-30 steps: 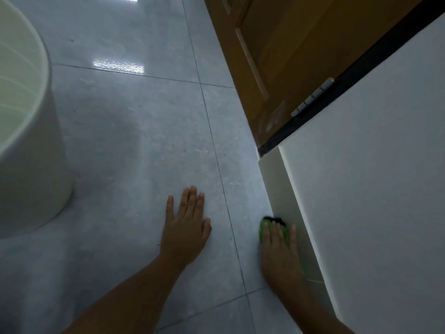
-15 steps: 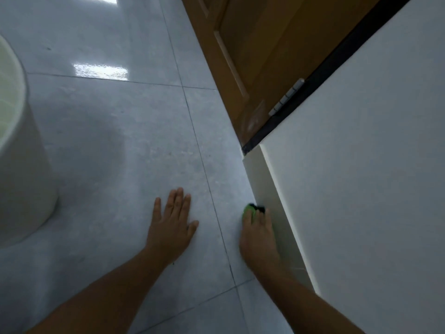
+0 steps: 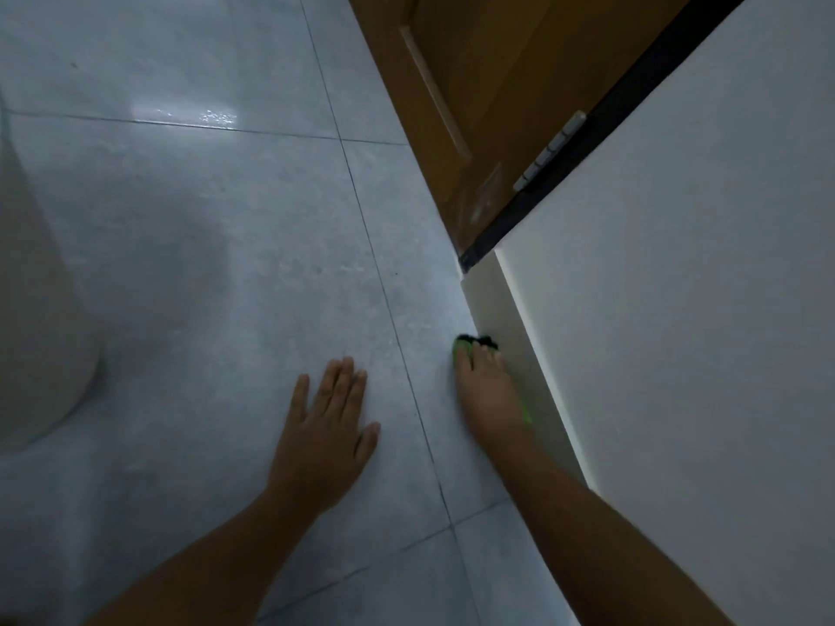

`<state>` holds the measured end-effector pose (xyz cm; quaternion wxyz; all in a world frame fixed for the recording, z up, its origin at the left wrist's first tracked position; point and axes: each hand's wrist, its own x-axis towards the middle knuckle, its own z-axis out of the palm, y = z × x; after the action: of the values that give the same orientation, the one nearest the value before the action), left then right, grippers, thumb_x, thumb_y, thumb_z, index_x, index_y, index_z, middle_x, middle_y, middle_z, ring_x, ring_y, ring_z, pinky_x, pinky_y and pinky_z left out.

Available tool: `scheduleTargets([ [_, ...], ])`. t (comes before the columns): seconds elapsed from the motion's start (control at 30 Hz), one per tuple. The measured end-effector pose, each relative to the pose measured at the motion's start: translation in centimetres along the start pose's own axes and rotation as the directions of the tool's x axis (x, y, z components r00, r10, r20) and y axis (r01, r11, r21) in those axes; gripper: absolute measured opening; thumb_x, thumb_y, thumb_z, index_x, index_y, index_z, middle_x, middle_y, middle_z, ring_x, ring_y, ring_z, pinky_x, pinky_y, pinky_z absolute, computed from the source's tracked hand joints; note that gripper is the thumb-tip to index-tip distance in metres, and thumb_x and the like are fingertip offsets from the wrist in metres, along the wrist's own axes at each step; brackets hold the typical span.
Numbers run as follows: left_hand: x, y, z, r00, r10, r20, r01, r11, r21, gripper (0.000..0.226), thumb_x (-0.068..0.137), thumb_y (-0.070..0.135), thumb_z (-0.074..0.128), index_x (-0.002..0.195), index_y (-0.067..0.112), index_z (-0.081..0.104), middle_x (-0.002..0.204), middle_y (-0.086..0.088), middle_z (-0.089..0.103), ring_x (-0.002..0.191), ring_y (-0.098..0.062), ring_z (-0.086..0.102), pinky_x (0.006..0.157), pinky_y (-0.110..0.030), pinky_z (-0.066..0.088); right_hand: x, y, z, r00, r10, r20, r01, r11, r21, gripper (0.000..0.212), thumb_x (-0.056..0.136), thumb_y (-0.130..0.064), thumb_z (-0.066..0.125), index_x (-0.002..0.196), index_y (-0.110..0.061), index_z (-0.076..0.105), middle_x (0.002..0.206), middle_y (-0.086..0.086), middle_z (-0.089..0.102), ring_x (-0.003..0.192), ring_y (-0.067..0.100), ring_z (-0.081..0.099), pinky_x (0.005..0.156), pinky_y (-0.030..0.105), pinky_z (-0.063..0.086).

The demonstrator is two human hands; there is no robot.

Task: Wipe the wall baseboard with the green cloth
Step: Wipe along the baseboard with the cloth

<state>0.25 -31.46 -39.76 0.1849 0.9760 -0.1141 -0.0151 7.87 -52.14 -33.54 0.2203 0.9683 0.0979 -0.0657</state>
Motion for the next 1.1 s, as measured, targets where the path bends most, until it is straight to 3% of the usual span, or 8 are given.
scheduleTargets([
  [0.17, 0.5, 0.0, 0.7, 1.0, -0.027, -0.007, 0.027, 0.999, 0.019, 0.068, 0.092, 0.049, 0.03, 0.145, 0.006, 0.029, 0.154, -0.013, 0.025, 0.144, -0.025, 0.018, 0.113, -0.052, 0.015, 9.2, -2.6, -2.3, 1.0, 0.007, -0.028, -0.011, 0.985, -0.172, 0.036, 0.092, -0.011, 0.038, 0.126, -0.003, 0.046, 0.15, 0.023, 0.023, 0.134, 0.041, 0.026, 0.109, 0.06, 0.016],
  [0.37, 1.0, -0.9, 0.5, 1.0, -0.023, 0.019, 0.022, 0.999, 0.042, 0.068, 0.092, 0.048, 0.031, 0.145, 0.006, 0.032, 0.153, -0.012, 0.027, 0.143, -0.023, 0.019, 0.113, -0.051, 0.014, 5.7, -1.2, 0.3, 0.999, -0.033, -0.021, 0.024, 0.941, -0.338, 0.058, 0.09, -0.013, 0.02, 0.143, 0.009, 0.013, 0.147, 0.03, 0.027, 0.138, 0.044, 0.017, 0.107, 0.061, -0.008],
  [0.53, 1.0, -1.2, 0.4, 0.999, 0.007, 0.031, -0.008, 1.0, 0.027, 0.067, 0.094, 0.049, 0.021, 0.143, 0.005, 0.034, 0.151, -0.013, 0.028, 0.142, -0.023, 0.02, 0.113, -0.051, 0.012, -8.5, 1.8, 4.8, 0.996, -0.09, 0.019, 0.092, 0.977, -0.193, 0.057, 0.083, -0.006, 0.019, 0.136, 0.009, 0.031, 0.136, 0.032, 0.044, 0.125, 0.045, 0.044, 0.108, 0.053, 0.02],
  [0.63, 1.8, -0.6, 0.6, 0.999, -0.043, -0.006, 0.043, 0.998, 0.054, 0.067, 0.092, 0.046, 0.026, 0.141, 0.001, 0.037, 0.15, -0.016, 0.029, 0.141, -0.027, 0.02, 0.113, -0.052, 0.008, -16.3, 3.9, 5.6, 0.977, -0.139, 0.161, 0.17, 0.965, -0.2, 0.045, 0.09, 0.001, 0.013, 0.129, 0.009, 0.035, 0.127, 0.03, 0.053, 0.116, 0.043, 0.054, 0.106, 0.053, 0.03],
  [0.77, 0.5, 2.5, 0.4, 1.0, -0.002, -0.024, 0.003, 1.0, 0.031, 0.064, 0.088, 0.038, 0.033, 0.14, 0.0, 0.033, 0.151, -0.02, 0.028, 0.142, -0.031, 0.02, 0.111, -0.06, 0.011, -12.2, 5.6, 3.0, 0.945, -0.264, 0.195, 0.311, 0.908, -0.28, 0.046, 0.083, -0.003, 0.032, 0.123, 0.009, 0.052, 0.12, 0.029, 0.06, 0.116, 0.043, 0.053, 0.103, 0.051, 0.035],
  [0.9, -2.5, 2.7, 1.9, 0.989, 0.137, 0.056, -0.138, 0.99, 0.013, 0.064, 0.089, 0.044, 0.032, 0.137, 0.004, 0.045, 0.146, -0.016, 0.039, 0.139, -0.027, 0.026, 0.109, -0.055, 0.016, -1.8, 2.8, -2.3, 0.983, -0.149, -0.107, 0.099, 0.921, -0.376, 0.055, 0.087, -0.01, 0.02, 0.137, -0.001, 0.041, 0.141, 0.021, 0.044, 0.134, 0.038, 0.034, 0.113, 0.051, 0.018],
  [0.97, -3.1, 1.5, 2.3, 0.983, 0.154, 0.1, -0.159, 0.987, 0.038, 0.067, 0.09, 0.05, 0.029, 0.138, 0.005, 0.044, 0.146, -0.015, 0.04, 0.138, -0.025, 0.03, 0.11, -0.051, 0.015, -4.0, 2.9, -0.6, 0.983, -0.164, -0.078, 0.111, 0.883, -0.457, 0.059, 0.086, -0.01, 0.014, 0.139, -0.002, 0.039, 0.147, 0.018, 0.037, 0.139, 0.038, 0.023, 0.114, 0.052, 0.007],
  [1.1, -2.6, -0.1, 0.5, 0.964, 0.132, 0.23, -0.143, 0.989, 0.033, 0.073, 0.095, 0.056, 0.013, 0.139, 0.006, 0.043, 0.146, -0.012, 0.041, 0.135, -0.024, 0.037, 0.113, -0.044, 0.007, -20.7, 6.9, 5.2, 0.955, -0.288, 0.067, 0.282, 0.817, -0.503, 0.056, 0.082, -0.004, 0.023, 0.134, 0.006, 0.041, 0.144, 0.021, 0.04, 0.141, 0.039, 0.007, 0.115, 0.044, 0.001],
])
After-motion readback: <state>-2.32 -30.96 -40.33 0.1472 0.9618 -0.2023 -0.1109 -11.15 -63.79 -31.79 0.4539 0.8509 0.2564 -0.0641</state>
